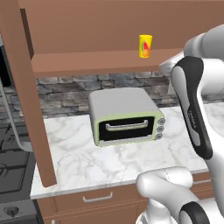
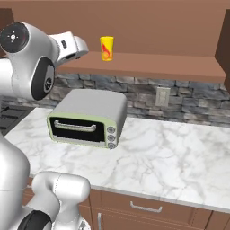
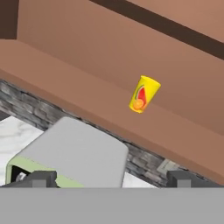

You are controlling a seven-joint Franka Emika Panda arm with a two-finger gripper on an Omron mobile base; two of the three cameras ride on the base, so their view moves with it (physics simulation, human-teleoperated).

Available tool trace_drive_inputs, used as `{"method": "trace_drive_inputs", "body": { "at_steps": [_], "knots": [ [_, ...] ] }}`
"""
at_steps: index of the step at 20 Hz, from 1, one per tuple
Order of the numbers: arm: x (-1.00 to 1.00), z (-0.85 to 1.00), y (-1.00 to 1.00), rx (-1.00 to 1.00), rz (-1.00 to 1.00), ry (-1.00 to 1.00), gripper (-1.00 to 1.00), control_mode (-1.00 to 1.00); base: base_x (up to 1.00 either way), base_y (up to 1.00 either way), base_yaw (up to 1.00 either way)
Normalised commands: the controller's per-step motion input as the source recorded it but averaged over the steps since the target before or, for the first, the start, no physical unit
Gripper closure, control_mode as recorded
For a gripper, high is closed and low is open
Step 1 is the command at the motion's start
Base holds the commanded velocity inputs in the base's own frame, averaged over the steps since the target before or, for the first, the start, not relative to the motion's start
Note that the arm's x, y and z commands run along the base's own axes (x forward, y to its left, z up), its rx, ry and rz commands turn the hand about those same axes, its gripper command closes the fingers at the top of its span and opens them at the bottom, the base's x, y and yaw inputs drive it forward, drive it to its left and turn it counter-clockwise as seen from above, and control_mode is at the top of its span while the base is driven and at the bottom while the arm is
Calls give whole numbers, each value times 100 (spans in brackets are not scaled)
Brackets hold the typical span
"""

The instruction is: Open the cabinet directly in front. Then move the liquor and the cup to the dining counter with the candle on it.

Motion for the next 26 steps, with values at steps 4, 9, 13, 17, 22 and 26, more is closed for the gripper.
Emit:
{"method": "trace_drive_inputs", "body": {
  "at_steps": [4,9,13,17,22,26],
  "knots": [
    [11,0,0,4,0,-4,-100,-100,0,0,0],
    [11,0,0,4,0,-3,-100,-100,0,0,0],
    [6,0,0,2,0,0,-100,-100,0,0,0],
    [4,2,0,0,0,0,-100,-100,0,0,0],
    [10,4,0,0,0,3,-100,-100,0,0,0],
    [19,0,0,0,0,7,-100,-100,0,0,0]
  ]
}}
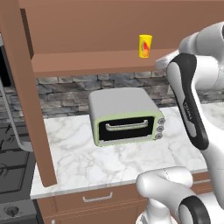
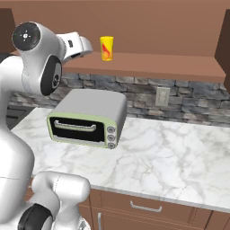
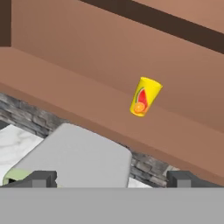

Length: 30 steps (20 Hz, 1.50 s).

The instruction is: Open the cabinet directly in front. Then move the liquor and the cup to the dining counter with the candle on it.

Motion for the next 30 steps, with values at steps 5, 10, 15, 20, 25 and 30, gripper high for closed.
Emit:
{"method": "trace_drive_inputs", "body": {
  "at_steps": [5,10,15,20,25,30],
  "knots": [
    [22,0,0,0,0,6,-100,-100,0,0,0],
    [24,0,0,0,0,3,-100,-100,0,0,0],
    [22,0,0,0,0,0,-100,-100,0,0,0],
    [19,0,0,0,0,0,-100,-100,0,0,0],
    [16,0,0,0,0,0,-100,-100,0,0,0],
    [14,-2,0,0,0,0,-100,-100,0,0,0]
  ]
}}
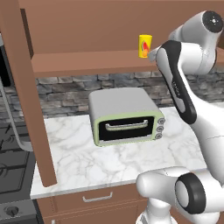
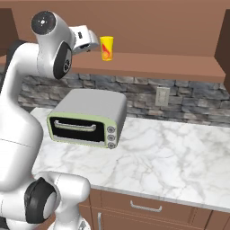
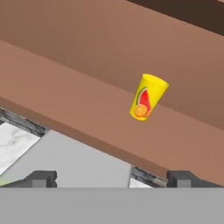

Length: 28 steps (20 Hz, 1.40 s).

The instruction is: Open the cabinet directly in front. Then move the liquor and the cup to the dining counter with the candle on it.

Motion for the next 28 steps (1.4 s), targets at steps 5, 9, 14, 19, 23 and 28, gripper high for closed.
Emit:
{"method": "trace_drive_inputs", "body": {
  "at_steps": [5,9,14,19,23,28],
  "knots": [
    [9,-12,0,0,0,0,-100,-100,0,0,0],
    [9,-6,0,0,0,0,-100,-100,0,0,0],
    [14,0,0,0,0,0,-100,-100,0,0,0],
    [21,0,0,0,0,0,-100,-100,0,0,0],
    [20,0,0,0,0,0,-100,-100,0,0,0],
    [18,0,0,0,0,0,-100,-100,0,0,0]
  ]
}}
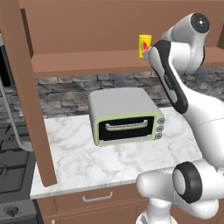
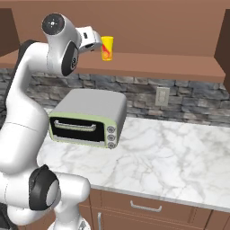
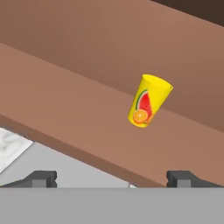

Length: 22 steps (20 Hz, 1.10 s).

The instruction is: Open the cabinet directly in front. Then move the liquor and the cup to the dining counter with the candle on it.

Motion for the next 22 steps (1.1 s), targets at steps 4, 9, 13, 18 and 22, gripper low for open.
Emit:
{"method": "trace_drive_inputs", "body": {
  "at_steps": [4,9,13,18,22],
  "knots": [
    [20,0,0,0,0,0,-100,-100,0,0,0],
    [17,0,0,0,0,0,-100,-100,0,0,0],
    [13,0,0,0,0,0,-100,-100,0,0,0],
    [14,0,0,0,0,0,-100,-100,0,0,0],
    [11,0,0,0,0,0,-100,-100,0,0,0]
  ]
}}
